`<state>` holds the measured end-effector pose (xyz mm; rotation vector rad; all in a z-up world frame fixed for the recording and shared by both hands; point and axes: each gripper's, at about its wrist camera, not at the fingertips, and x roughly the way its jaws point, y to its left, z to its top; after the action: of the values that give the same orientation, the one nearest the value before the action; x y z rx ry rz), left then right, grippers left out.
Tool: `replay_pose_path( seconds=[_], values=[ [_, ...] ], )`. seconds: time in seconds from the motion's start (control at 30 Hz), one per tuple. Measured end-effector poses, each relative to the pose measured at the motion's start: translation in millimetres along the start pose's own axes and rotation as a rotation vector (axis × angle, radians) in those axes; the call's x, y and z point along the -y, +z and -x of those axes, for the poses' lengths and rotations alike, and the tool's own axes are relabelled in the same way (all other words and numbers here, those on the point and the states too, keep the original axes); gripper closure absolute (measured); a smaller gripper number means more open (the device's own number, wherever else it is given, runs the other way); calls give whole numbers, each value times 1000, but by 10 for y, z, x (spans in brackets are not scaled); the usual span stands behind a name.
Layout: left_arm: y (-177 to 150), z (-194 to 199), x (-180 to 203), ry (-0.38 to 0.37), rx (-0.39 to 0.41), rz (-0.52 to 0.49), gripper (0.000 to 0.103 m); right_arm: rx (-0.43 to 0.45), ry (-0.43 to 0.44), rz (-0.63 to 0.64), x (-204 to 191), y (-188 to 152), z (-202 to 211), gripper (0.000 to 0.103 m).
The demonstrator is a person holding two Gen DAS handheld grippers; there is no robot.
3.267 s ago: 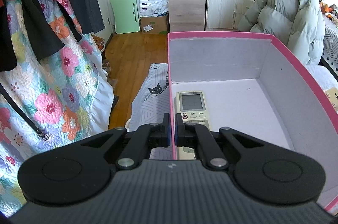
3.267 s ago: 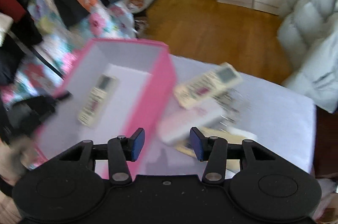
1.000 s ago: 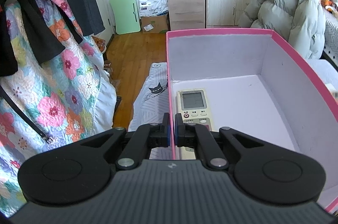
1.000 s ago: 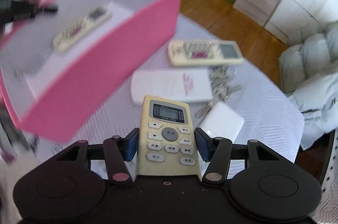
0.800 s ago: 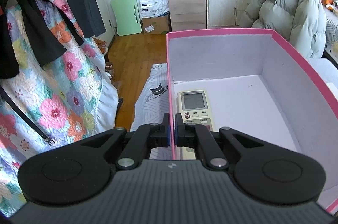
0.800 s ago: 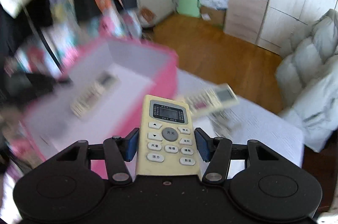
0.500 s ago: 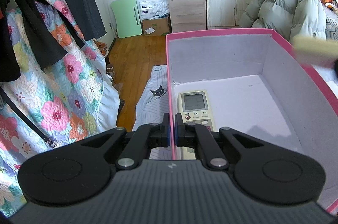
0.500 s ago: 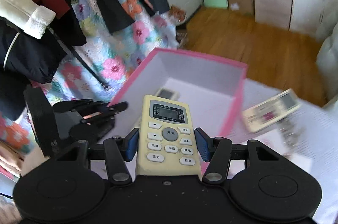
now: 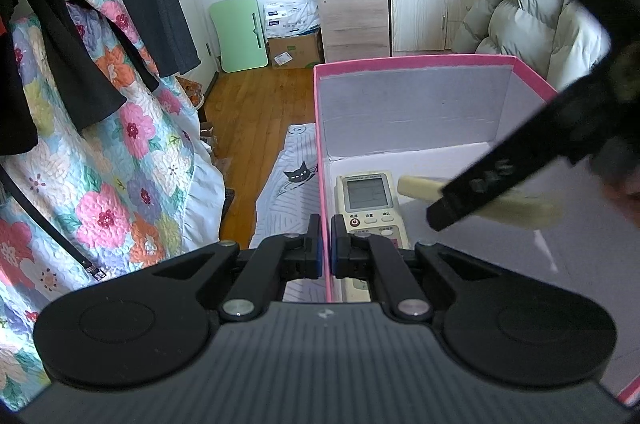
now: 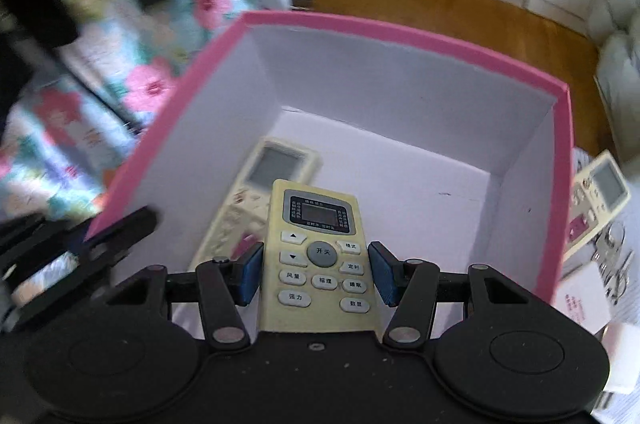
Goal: Organize rigid objects
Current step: 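Carry the TCL remote into the pink box and release it beside the first, then return the right gripper to the table and grasp a white power adapter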
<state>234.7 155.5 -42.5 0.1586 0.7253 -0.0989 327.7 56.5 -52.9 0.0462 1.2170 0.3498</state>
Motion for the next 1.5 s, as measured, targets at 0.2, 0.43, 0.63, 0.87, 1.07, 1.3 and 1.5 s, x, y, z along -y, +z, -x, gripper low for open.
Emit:
replay_pose_path(
  seconds=[0.2,0.43,0.63,0.87,1.07,1.3,1.5],
  values=[
    [1,1,-14,-1,0,1,100,-60,83,-282,240,25,-222,42],
    [-3,6,-21,0,0,-2,100,-74,250,-325,312,-76,-52,40],
    [-2,2,-22,-3,2,3,100,117,329,-64,258,-223,874,40],
    [-5,-4,-17,2,2,-1,100,273,209,109,648,-559,1541,37],
    [-12,2,9,11,5,-12,100,185,102,145,1145,-846,1617,37],
    [-5,9,31,23,4,-26,99,-2,64,45,1542,-1243,1392,37],
    [1,13,35,23,4,-27,99,-114,25,-71,1759,-1456,1178,39]
  ],
)
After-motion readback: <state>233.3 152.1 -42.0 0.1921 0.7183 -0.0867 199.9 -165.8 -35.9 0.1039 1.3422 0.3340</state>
